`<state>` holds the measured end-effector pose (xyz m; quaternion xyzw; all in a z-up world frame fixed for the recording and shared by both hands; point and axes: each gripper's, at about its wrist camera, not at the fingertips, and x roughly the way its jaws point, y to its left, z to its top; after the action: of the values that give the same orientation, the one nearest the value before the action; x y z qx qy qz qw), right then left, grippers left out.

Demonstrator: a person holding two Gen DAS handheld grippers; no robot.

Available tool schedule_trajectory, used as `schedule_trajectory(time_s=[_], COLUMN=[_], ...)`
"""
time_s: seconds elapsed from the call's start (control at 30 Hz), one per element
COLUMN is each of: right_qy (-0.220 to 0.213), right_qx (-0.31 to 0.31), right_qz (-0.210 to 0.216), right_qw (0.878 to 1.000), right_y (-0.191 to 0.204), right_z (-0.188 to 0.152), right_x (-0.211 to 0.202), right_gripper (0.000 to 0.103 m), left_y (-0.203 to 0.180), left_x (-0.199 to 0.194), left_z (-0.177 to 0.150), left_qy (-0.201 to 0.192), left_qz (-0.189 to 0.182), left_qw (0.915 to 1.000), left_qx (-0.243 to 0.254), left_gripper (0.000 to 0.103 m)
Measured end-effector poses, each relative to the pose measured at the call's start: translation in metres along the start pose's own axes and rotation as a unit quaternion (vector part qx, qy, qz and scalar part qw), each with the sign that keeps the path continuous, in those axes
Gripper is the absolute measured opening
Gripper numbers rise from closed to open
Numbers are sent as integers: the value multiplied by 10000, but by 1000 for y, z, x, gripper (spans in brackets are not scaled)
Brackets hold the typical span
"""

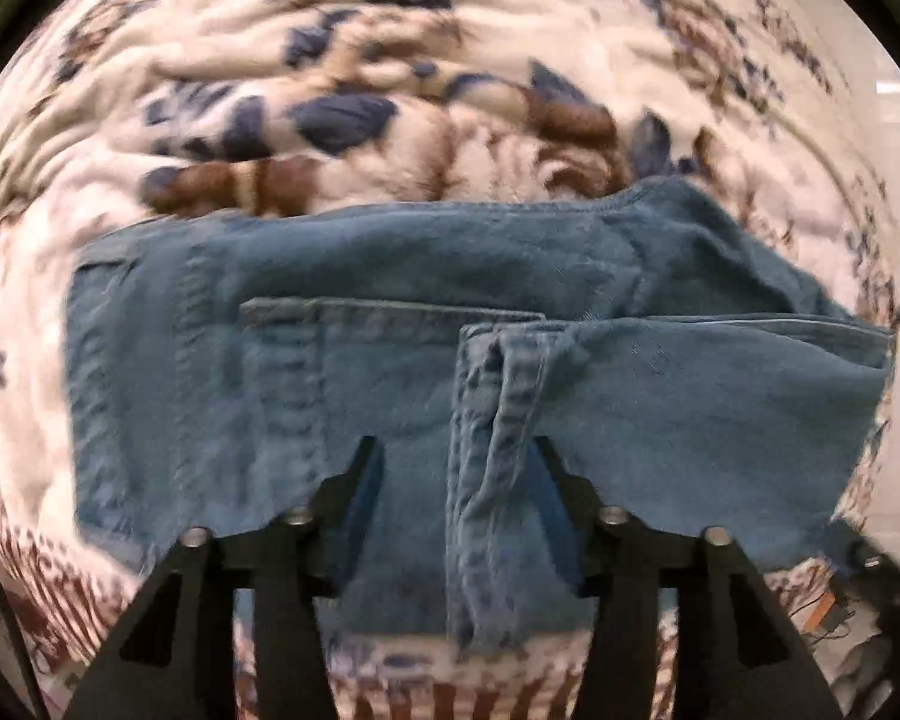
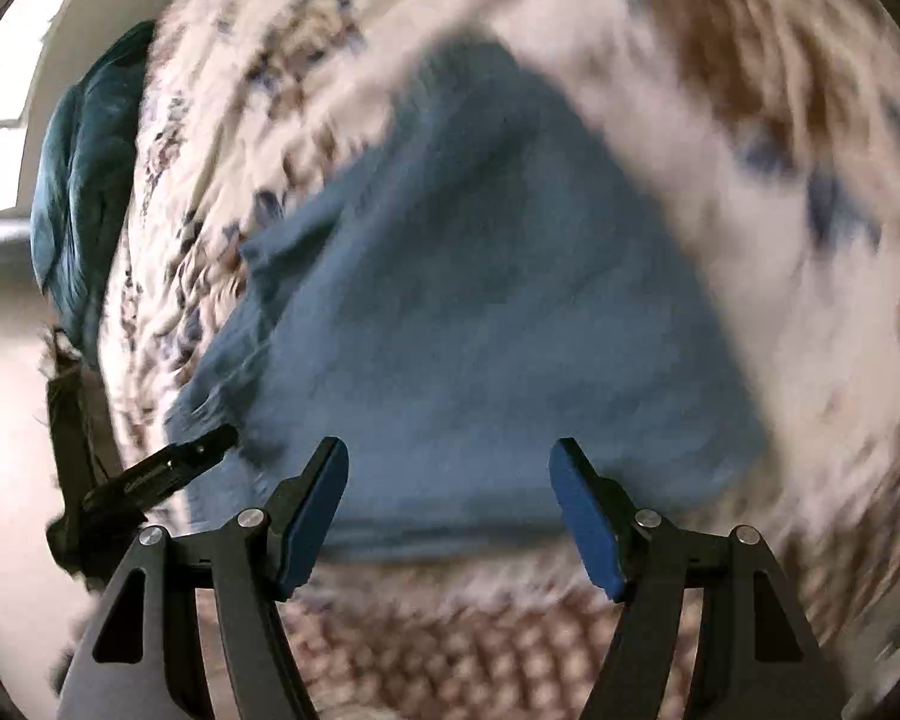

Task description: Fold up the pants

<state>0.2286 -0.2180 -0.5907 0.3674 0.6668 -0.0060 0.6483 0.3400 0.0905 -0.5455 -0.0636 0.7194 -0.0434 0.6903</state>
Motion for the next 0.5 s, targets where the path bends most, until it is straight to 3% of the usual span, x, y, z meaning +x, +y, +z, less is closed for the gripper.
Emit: schedule_trajectory(time_s=[0.03,0.13,0.2,0.27,0.3,0.37,0.43,0.5], right_qy=[180,368,374,429,594,823,1039,1162], right_qx=[246,842,793,655,669,846,1029,1147], right_qz=[174,742,808,556,182,-54,-319,-407], right_qw=[9994,9930,9929,9954,9958,9930,9887,9857], right_y=[-6,-19,-16,-11,-11,-19,-31,-42], right_z=[-5,-17,-19,-19,-21,-25,-33,-41], right_x=[7,22,31,41,50,59,65,67], right_gripper=[72,71,54,41,32,25,25,25], left_y=[4,11,9,-2,-6,-8,-1,3], left_x=[-7,-16,-11,3,13,28,42,41], left_z=[-5,-25,-34,-39,-40,-43,-53,-61], left_qy=[-35,51,174,420,532,658,912,898], left_qz=[-8,-408,-644,-729,-631,-367,-278,-289], left_qw=[10000,9981,9959,9942,9941,9942,9916,9919], left_qx=[-85,-452,-607,-669,-701,-764,-878,-852], left_gripper=[60,60,60,60,60,60,60,60])
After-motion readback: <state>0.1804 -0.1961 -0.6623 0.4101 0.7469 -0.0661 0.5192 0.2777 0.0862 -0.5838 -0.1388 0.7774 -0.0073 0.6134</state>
